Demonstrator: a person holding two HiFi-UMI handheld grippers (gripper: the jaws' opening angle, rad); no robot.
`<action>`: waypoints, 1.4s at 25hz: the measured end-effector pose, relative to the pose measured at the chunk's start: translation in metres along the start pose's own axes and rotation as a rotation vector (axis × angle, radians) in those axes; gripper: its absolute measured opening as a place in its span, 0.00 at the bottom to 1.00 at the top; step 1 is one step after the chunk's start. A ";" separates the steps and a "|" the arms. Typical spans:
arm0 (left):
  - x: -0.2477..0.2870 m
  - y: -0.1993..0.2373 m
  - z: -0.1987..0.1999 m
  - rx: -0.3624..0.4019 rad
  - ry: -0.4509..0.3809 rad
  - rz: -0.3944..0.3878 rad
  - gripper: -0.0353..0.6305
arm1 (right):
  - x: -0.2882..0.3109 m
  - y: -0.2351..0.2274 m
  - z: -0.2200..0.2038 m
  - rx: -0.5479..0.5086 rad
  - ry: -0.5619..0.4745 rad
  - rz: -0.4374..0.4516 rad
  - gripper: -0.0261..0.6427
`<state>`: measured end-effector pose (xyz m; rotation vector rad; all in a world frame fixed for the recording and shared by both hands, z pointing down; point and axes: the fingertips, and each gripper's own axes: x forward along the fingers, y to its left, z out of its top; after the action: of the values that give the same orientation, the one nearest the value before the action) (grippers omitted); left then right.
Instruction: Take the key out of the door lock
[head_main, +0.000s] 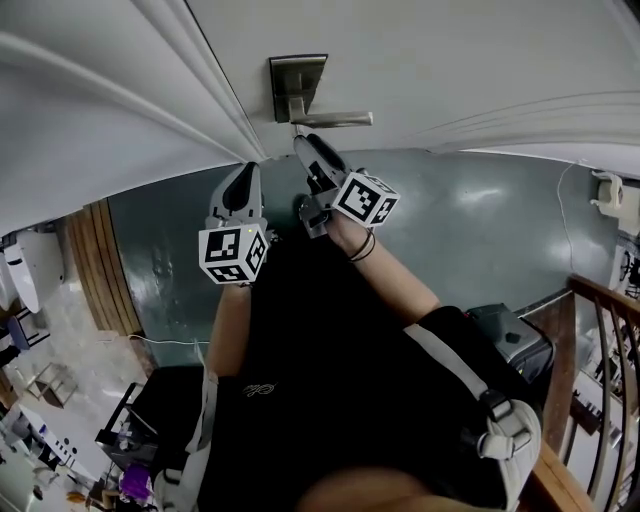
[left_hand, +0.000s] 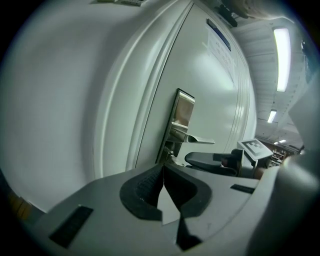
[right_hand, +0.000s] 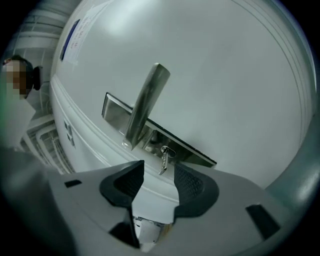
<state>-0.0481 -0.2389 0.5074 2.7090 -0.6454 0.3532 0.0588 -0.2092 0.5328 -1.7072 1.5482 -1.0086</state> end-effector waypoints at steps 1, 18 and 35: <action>0.001 0.000 0.001 0.000 -0.001 0.002 0.09 | 0.002 -0.001 0.000 0.041 -0.004 0.004 0.33; -0.002 0.018 0.003 -0.030 0.012 0.050 0.09 | 0.041 -0.015 0.009 0.432 -0.116 0.024 0.22; -0.007 0.032 0.008 -0.063 0.001 0.068 0.09 | 0.047 -0.014 0.012 0.502 -0.173 0.044 0.08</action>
<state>-0.0680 -0.2655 0.5061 2.6317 -0.7377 0.3445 0.0778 -0.2544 0.5446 -1.3599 1.1002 -1.0844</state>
